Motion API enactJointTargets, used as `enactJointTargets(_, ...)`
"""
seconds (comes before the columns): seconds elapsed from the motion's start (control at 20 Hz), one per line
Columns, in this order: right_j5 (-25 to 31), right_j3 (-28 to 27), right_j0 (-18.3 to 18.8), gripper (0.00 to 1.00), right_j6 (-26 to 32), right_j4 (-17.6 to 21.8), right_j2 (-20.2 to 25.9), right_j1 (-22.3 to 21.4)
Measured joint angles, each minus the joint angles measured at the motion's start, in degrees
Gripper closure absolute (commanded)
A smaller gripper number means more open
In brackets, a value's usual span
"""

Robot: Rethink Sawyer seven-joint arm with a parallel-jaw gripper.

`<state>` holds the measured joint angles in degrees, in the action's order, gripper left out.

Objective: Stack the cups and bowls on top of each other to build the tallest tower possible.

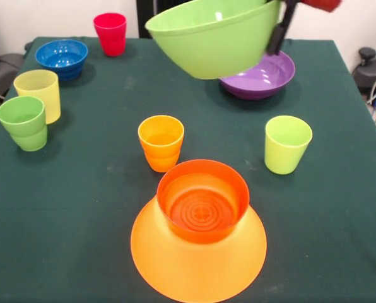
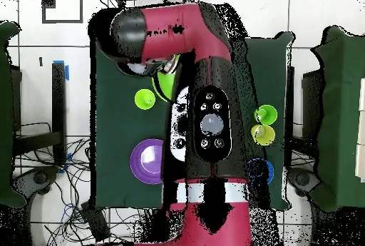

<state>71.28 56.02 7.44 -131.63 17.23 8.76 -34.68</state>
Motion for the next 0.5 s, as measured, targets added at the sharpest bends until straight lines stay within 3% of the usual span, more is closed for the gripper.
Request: enactJointTargets(0.5, 6.27, -13.40, -3.16, 1.00, 0.05, 3.96, 0.28, 5.29)
